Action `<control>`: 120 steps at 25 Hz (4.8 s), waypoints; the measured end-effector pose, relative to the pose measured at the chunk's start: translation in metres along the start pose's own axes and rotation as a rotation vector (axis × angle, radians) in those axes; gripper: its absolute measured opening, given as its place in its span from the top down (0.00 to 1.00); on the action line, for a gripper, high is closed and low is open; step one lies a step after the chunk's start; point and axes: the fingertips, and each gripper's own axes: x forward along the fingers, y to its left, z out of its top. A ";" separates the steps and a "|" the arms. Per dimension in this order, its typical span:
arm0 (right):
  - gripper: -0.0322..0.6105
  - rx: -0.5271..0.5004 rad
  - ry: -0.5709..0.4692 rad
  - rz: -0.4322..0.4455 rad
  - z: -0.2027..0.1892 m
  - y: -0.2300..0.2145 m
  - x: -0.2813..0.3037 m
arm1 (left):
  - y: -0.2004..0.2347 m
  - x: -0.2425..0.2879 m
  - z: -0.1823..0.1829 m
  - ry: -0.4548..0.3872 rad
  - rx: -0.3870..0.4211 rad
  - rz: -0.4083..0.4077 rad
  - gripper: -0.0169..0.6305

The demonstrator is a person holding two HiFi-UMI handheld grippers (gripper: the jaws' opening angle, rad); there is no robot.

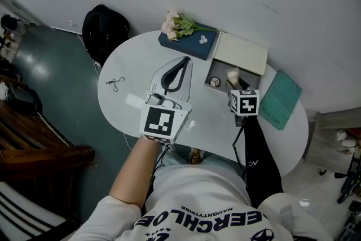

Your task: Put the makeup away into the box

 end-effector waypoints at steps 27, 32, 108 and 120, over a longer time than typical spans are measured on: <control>0.50 -0.141 -0.593 0.030 0.143 0.030 -0.135 | 0.023 -0.007 0.043 -0.058 0.010 0.068 0.97; 0.51 -0.177 -0.745 0.023 0.186 0.038 -0.190 | 0.027 -0.006 0.056 -0.059 0.025 0.083 0.97; 0.58 -1.267 0.284 0.618 0.043 0.556 0.206 | 0.441 -0.255 -0.048 0.056 -0.015 0.330 0.96; 0.87 -1.196 0.209 0.574 0.059 0.557 0.199 | 0.447 -0.265 -0.043 0.042 0.015 0.341 0.96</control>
